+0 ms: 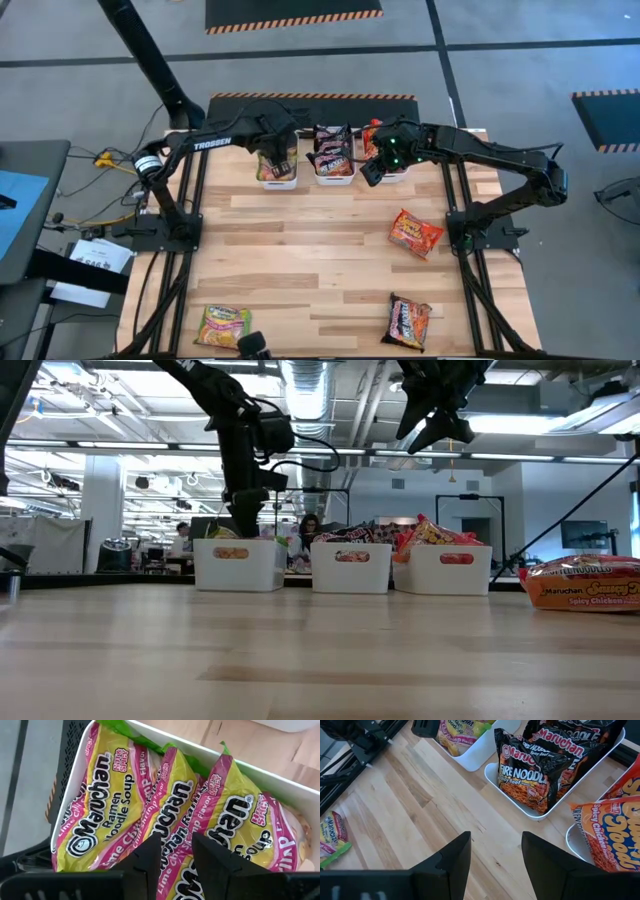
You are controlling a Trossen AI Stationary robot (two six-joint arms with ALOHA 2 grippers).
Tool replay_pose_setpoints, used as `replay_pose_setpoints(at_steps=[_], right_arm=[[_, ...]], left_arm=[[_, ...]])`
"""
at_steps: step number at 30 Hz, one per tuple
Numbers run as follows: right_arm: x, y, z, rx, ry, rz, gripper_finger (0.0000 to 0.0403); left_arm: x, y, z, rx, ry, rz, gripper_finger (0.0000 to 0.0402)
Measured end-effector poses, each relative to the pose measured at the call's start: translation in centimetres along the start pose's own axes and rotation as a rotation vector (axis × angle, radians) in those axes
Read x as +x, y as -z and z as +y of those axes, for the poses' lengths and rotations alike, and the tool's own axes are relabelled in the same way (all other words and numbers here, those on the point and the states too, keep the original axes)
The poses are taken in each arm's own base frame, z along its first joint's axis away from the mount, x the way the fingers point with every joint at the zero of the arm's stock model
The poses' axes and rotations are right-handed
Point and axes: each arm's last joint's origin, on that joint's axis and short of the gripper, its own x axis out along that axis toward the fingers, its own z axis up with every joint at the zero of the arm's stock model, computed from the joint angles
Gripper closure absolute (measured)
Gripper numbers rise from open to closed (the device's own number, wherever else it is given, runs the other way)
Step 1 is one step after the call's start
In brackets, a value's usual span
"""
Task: Sort Maruchan noodles
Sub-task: Put the green noodle pack into the left white bin, then put the orange noodle pack into the right white bin
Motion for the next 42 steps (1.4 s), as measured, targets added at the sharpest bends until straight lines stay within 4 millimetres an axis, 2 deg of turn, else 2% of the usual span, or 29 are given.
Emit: replay_pose_setpoints(at_steps=[3,8,16,21,25,31,42], right_arm=[[0.0,0.0,0.0,0.000,0.000,0.000,0.0203],[0.0,0.0,0.0,0.000,0.000,0.000,0.0203],[0.0,0.4,-0.2,0.001,0.018,0.050,0.0203],[-0.1,1.4,-0.6,0.008,0.001,0.182,0.0203],[-0.4,2.4,-0.7,0.022,-0.028,0.310,0.0203],[-0.9,4.5,0.0,-0.001,0.009,0.475,0.0203],[-2.1,8.8,3.5,-0.045,0.055,0.654,0.0203]], left_arm=[[-0.2,-0.2,0.0,-0.003,-0.018,-0.002,0.0301],[-2.2,-1.6,0.8,-0.017,-0.026,-0.038,0.0301],[-7.7,-3.6,2.7,-0.051,-0.020,-0.047,0.0301],[-11.1,-3.6,3.2,-0.124,0.082,-0.077,0.0301],[-13.8,-2.7,2.8,-0.167,0.184,-0.173,0.0301],[-16.5,-0.2,1.4,-0.229,0.212,-0.275,0.0301],[-20.0,4.6,-2.5,-0.296,0.316,-0.418,0.0301]])
